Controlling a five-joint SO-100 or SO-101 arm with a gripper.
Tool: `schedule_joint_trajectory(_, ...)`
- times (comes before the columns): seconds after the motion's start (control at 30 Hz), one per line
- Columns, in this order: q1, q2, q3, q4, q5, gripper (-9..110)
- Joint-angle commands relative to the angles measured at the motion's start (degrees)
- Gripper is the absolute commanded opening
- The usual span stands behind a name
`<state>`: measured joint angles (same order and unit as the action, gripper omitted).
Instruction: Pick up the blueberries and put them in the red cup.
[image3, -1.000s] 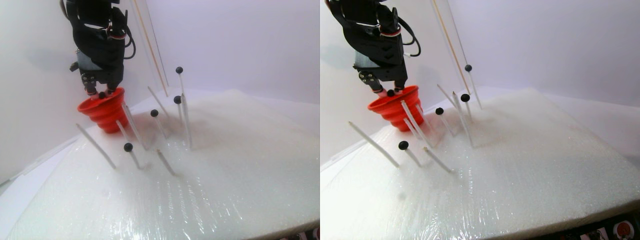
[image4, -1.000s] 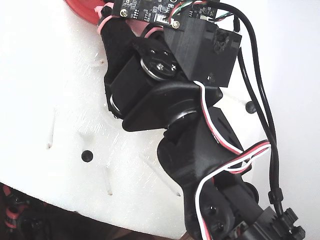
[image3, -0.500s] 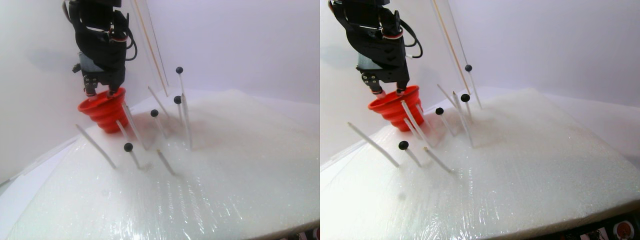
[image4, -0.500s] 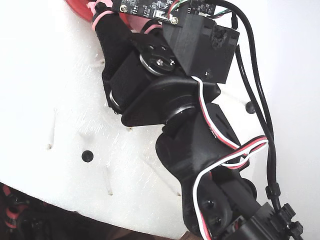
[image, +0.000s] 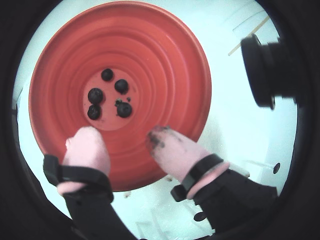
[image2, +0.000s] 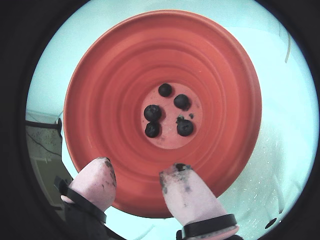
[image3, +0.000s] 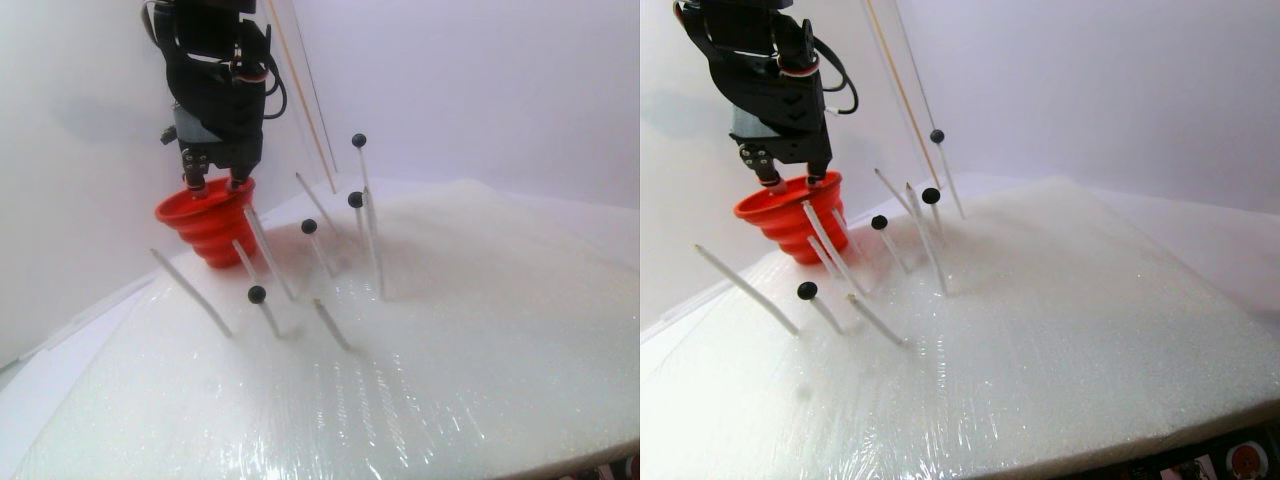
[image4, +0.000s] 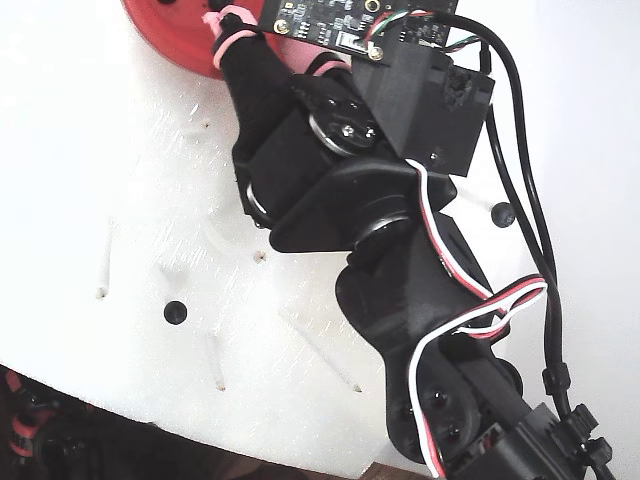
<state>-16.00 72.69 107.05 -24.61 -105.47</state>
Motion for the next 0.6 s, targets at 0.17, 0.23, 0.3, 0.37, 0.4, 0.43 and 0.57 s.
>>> schedule_joint_trajectory(0.17,-0.44,10.63,1.49,-0.62,0.18,17)
schedule_joint_trajectory(0.23,-0.62,11.78,2.20,-0.44,0.62,17)
schedule_joint_trajectory(0.3,-0.70,13.18,2.99,-0.09,0.62,17)
schedule_joint_trajectory(0.37,-0.70,14.15,3.60,0.53,0.35,17)
schedule_joint_trajectory(0.4,-0.62,14.77,4.04,0.88,0.18,17)
schedule_joint_trajectory(0.43,-0.53,15.29,4.39,1.23,-0.09,17)
schedule_joint_trajectory(0.57,-0.18,17.40,5.62,2.55,-1.05,17)
